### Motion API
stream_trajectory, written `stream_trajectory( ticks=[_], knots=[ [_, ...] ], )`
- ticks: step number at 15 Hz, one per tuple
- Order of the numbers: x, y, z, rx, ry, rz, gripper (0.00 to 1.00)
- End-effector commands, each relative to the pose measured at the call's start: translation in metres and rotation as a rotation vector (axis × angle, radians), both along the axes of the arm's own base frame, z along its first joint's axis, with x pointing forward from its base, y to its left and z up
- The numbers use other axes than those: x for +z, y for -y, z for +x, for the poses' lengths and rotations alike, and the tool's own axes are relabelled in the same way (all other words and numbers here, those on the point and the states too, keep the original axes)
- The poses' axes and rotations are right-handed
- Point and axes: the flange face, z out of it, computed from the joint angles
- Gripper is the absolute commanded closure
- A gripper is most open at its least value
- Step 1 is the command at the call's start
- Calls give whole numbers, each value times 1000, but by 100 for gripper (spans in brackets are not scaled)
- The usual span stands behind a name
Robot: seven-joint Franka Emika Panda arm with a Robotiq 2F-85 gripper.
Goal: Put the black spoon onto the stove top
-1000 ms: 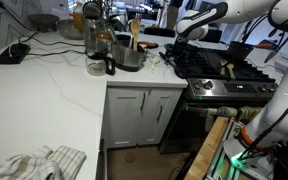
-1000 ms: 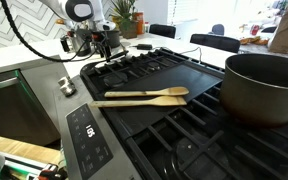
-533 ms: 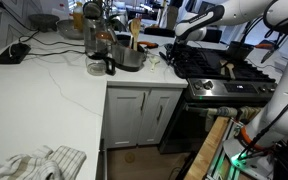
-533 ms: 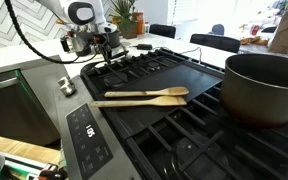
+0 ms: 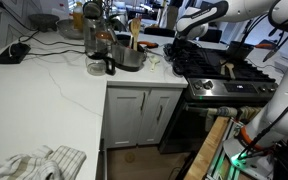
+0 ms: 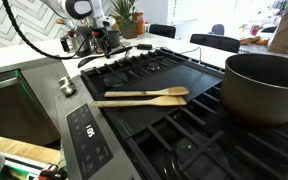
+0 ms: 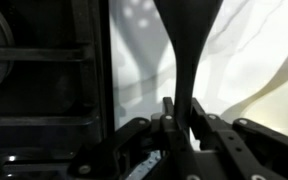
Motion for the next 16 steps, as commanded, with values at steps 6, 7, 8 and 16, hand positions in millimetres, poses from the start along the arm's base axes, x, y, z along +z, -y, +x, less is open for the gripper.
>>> stream_trajectory(
  ticks=[6, 7, 8, 16],
  knots=[
    [100, 61, -95, -61, 39, 103, 95],
    [113, 79, -110, -82, 61, 111, 95],
    [124, 99, -126, -111, 83, 111, 95],
    [132, 233, -222, -281, 150, 48, 95]
  ],
)
